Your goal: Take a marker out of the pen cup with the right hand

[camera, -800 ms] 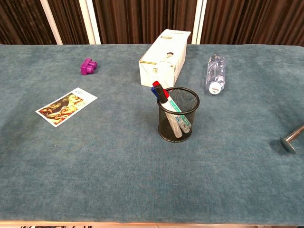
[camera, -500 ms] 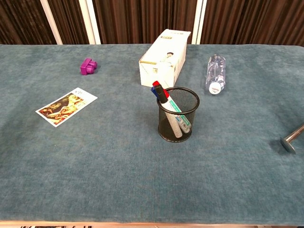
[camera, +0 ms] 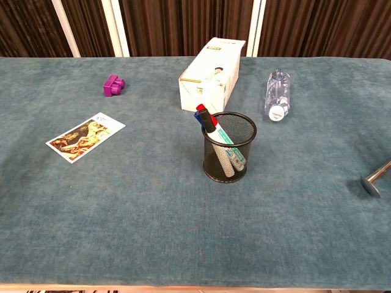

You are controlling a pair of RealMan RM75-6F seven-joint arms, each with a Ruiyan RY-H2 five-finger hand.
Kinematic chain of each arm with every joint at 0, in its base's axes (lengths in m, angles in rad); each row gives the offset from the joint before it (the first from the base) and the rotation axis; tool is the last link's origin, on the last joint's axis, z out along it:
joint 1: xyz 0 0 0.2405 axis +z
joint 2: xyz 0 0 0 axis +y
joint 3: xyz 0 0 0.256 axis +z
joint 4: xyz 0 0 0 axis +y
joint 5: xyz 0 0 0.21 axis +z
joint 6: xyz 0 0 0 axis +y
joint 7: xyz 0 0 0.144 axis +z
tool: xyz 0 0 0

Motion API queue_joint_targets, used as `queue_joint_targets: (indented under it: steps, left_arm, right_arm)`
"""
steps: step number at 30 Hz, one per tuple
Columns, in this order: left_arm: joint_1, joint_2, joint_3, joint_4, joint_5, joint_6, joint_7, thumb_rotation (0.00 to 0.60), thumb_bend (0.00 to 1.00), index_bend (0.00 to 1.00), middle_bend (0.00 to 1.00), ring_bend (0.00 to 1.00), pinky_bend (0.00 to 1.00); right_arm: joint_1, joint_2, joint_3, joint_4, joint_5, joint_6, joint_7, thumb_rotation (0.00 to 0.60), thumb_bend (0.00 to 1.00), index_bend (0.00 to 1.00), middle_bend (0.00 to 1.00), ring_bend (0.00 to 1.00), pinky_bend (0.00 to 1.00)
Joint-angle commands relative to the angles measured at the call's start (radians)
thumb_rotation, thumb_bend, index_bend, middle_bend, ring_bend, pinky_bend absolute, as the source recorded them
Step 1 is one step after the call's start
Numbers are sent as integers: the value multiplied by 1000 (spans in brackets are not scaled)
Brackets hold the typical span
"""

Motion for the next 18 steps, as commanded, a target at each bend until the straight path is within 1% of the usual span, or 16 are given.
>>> queue_joint_targets:
  steps: [1, 4, 8, 13, 16, 18]
  left_arm:
    - [0, 0, 0, 0, 1, 1, -1, 600, 354, 71, 6, 1, 20]
    - [0, 0, 1, 1, 1, -1, -2, 600, 354, 71, 6, 2, 20]
    - [0, -1, 0, -2, -5, -5, -2, 600, 354, 71, 6, 2, 20]
    - [0, -2, -1, -6, -12, -9, 0, 600, 354, 71, 6, 2, 20]
    - [2, -3, -5, -13, -26, -11, -3, 600, 375, 71, 6, 2, 20]
    - [3, -5, -9, -18, -35, -10, -3, 600, 385, 71, 5, 2, 20]
  right_arm:
    - [1, 4, -2, -2, -4, -3, 8, 600, 176, 0, 0, 0, 173]
    - [3, 8, -5, -4, -6, -9, 27, 600, 176, 0, 0, 0, 173]
    - [9, 35, -26, -23, -28, -39, 136, 600, 176, 0, 0, 0, 173]
    - [54, 129, -93, -48, -126, -132, 449, 600, 177, 1, 0, 0, 173]
    - [100, 181, -100, -39, -172, -170, 590, 600, 191, 3, 0, 0, 173]
    - [147, 212, -84, -35, -181, -200, 698, 600, 195, 7, 0, 0, 173]
